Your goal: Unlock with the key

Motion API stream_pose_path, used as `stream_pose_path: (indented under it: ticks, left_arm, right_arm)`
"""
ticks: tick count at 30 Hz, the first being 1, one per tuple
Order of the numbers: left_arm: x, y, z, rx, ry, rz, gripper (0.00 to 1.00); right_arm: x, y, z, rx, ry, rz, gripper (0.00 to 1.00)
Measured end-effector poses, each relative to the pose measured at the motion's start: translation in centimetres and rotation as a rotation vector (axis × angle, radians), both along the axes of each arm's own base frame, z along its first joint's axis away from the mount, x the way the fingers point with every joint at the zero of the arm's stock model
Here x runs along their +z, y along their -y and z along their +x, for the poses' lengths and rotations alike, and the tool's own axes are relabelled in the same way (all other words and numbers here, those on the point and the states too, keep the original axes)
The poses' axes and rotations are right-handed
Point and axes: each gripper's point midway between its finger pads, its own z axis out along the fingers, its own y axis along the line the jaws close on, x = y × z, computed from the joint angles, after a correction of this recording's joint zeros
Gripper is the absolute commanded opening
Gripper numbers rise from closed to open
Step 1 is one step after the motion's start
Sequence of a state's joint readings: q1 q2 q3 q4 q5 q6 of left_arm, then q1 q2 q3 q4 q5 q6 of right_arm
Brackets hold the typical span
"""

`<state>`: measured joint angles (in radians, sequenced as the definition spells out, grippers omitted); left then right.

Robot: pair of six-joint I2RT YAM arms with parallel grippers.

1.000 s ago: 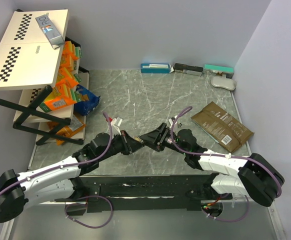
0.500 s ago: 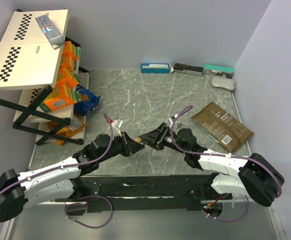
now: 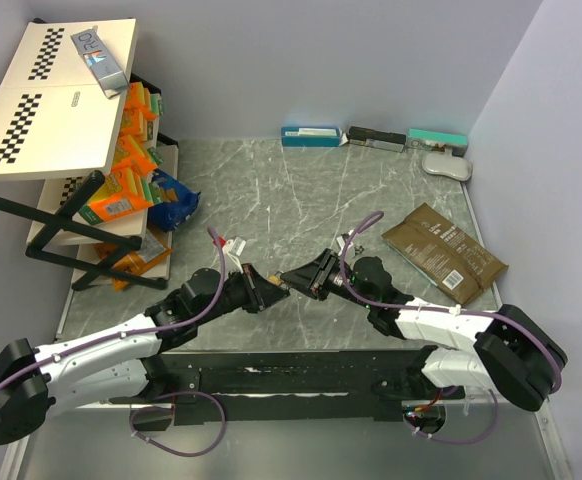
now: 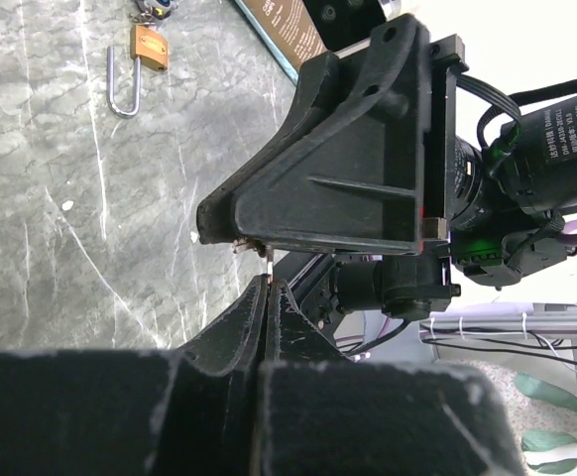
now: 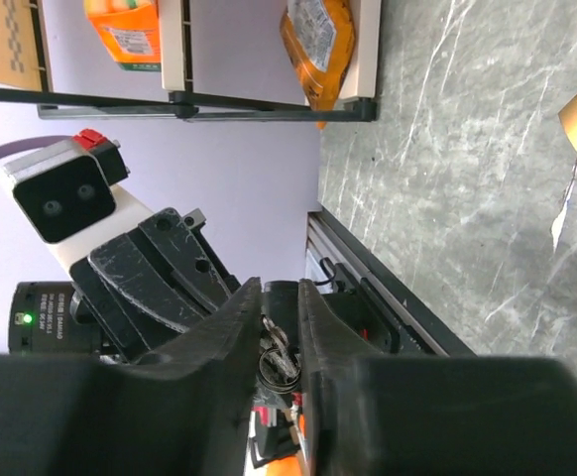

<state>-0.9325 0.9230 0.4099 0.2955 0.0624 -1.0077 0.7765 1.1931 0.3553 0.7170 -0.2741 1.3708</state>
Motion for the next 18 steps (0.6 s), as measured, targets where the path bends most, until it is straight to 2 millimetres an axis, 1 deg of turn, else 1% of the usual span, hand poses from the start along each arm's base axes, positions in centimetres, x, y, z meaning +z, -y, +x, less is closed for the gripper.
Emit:
stream_pose_path:
  ticks: [1,2,5,8,10,11,13,14,15,16,18]
  left_arm:
    - [0.0,0.0,0.0,0.0,0.0,0.0,0.01]
    - [0.0,0.0,0.0,0.0,0.0,0.0,0.01]
    - [0.0,0.0,0.0,-0.001,0.001,0.0,0.01]
    - [0.1,0.0,0.0,-0.001,0.002,-0.002,0.01]
    - [0.2,0.0,0.0,0.0,0.005,-0.004,0.04]
    - [0.3,-0.1,0.0,0.003,0.008,-0.006,0.19]
    - [0.6,-0.1,0.0,0.004,0.018,-0.011,0.34]
    - [0.7,-0.2,-0.1,0.003,0.026,-0.008,0.47]
    - [0.7,-0.3,-0.1,0.004,0.03,-0.008,0.53]
    - [0.8,-0.4,-0.1,0.004,0.038,-0.005,0.57]
    - [1.0,-0.5,-0.1,0.009,0.047,-0.006,0.61]
  right_arm:
    - [-0.1,0.0,0.0,0.0,-0.002,-0.001,0.17]
    - [-0.1,0.0,0.0,-0.001,-0.002,-0.001,0.1]
    - [-0.1,0.0,0.1,-0.002,-0.001,-0.001,0.0]
    - [0.0,0.0,0.1,-0.002,0.002,0.001,0.0]
    - [0.2,0.0,0.1,-0.002,0.008,0.007,0.0]
    - [0.3,0.0,0.1,-0.002,0.013,0.012,0.0]
    - [0.6,0.0,0.1,-0.002,0.025,0.023,0.0]
    - [0.7,0.0,0.0,-0.002,0.032,0.029,0.0]
    - [0.8,0.0,0.0,-0.003,0.04,0.034,0.0]
    - [0.9,0.0,0.0,-0.002,0.047,0.035,0.0]
    - [1.0,0.1,0.0,-0.007,0.063,0.036,0.0]
